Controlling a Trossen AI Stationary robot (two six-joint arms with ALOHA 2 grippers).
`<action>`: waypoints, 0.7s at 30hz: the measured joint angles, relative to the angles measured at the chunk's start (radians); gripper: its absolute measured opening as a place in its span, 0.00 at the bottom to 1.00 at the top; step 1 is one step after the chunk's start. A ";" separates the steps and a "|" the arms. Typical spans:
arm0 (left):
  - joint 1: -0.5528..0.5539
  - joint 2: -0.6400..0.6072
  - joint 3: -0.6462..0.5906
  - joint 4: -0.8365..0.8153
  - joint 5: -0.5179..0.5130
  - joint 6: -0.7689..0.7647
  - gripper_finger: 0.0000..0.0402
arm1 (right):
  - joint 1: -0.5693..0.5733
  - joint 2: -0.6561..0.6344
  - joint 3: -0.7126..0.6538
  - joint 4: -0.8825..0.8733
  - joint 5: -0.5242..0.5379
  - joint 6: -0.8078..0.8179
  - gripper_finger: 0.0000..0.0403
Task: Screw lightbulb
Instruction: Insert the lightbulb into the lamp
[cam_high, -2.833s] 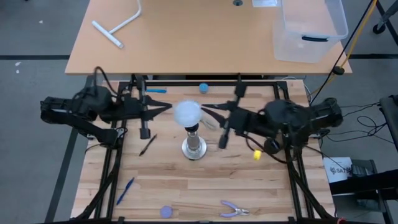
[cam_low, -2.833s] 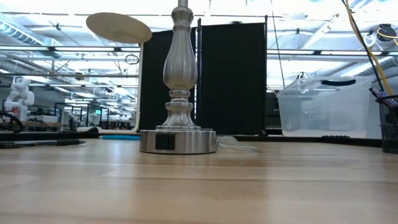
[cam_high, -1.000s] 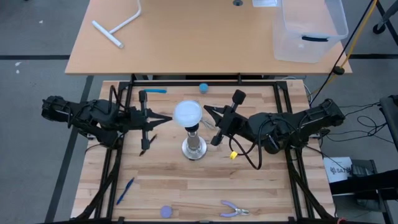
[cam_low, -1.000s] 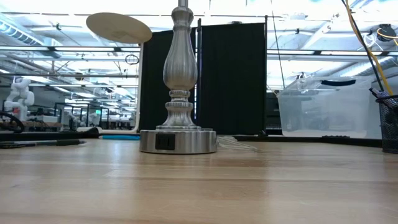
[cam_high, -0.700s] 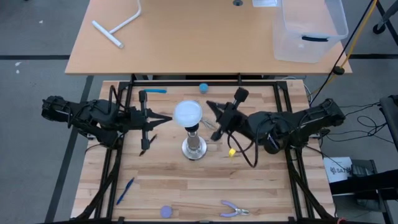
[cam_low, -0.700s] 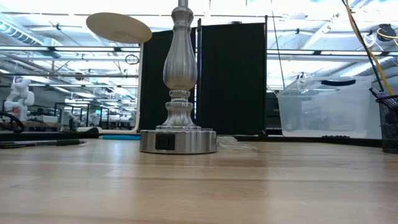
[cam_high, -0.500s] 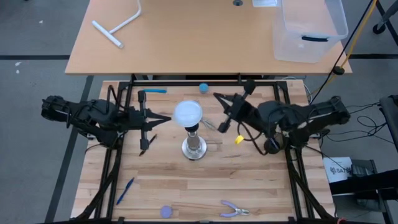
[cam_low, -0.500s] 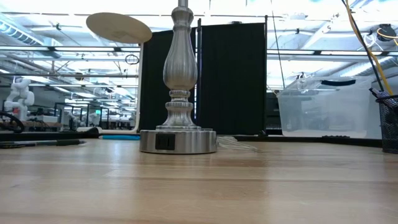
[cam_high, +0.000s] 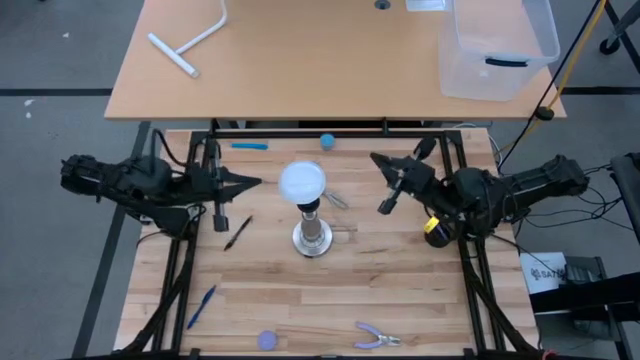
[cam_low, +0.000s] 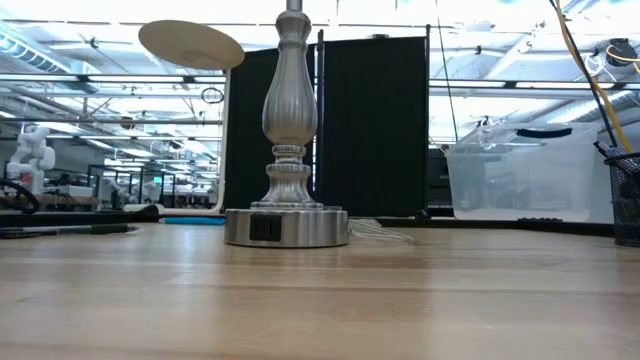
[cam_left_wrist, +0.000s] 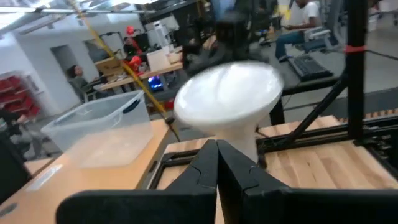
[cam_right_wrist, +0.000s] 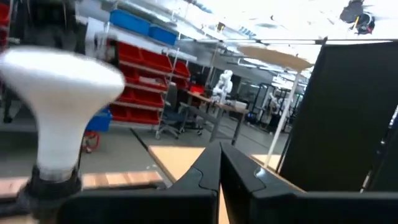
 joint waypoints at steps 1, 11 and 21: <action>0.009 -0.007 -0.030 0.026 0.004 -0.005 0.00 | -0.009 0.012 0.017 -0.004 -0.022 0.002 0.00; 0.058 -0.019 -0.110 0.185 0.184 0.022 0.00 | -0.049 0.187 0.179 -0.026 -0.137 0.002 0.00; 0.065 0.034 -0.110 0.245 0.235 0.042 0.00 | -0.062 0.292 0.266 -0.006 -0.154 -0.016 0.00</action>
